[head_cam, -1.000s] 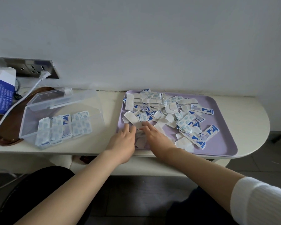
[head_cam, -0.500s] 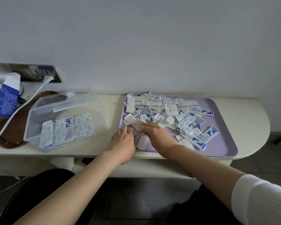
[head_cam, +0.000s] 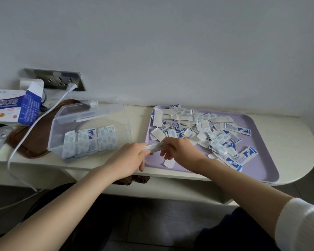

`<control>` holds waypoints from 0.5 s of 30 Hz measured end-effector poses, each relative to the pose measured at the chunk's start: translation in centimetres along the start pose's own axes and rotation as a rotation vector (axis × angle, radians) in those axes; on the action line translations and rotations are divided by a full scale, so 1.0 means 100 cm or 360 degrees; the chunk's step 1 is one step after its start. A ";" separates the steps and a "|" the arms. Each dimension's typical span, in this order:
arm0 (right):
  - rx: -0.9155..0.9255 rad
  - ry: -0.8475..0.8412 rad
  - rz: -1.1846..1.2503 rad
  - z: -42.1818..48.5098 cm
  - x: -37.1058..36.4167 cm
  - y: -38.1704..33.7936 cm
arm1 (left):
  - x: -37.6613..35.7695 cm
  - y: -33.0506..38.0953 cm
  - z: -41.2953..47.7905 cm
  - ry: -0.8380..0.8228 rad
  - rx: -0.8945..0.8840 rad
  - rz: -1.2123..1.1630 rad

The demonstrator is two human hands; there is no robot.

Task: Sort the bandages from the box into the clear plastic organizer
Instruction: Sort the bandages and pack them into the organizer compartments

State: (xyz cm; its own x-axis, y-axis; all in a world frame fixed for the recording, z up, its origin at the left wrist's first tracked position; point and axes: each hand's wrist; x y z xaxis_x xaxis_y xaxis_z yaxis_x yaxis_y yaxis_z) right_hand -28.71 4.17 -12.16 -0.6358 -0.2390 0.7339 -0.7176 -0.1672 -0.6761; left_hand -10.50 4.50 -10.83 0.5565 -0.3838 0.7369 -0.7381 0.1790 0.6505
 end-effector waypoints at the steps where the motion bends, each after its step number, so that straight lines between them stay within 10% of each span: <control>1: -0.0003 -0.0029 0.0072 -0.001 0.000 -0.004 | 0.003 -0.003 -0.003 0.0016 0.0024 -0.0075; 10: -0.0063 -0.0606 0.0386 -0.008 -0.014 -0.037 | 0.006 -0.026 -0.028 0.0059 0.0171 -0.0714; 15: 0.0340 -0.0177 -0.0115 -0.011 -0.026 -0.049 | 0.022 -0.033 -0.034 0.0175 0.0166 -0.0678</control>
State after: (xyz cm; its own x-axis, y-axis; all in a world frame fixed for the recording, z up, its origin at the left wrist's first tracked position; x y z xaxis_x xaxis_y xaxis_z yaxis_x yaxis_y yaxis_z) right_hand -23.87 6.66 -10.65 -0.5414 -0.3208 0.7771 -0.6762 -0.3830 -0.6293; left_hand -5.55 6.14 -10.74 0.8521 -0.3041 0.4260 -0.4655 -0.0684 0.8824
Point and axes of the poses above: each hand's wrist, its own z-axis towards the middle knuckle, its own x-axis out of the back of the hand, y = z × x, and after that the axes turned 5 degrees about -z, right-handed
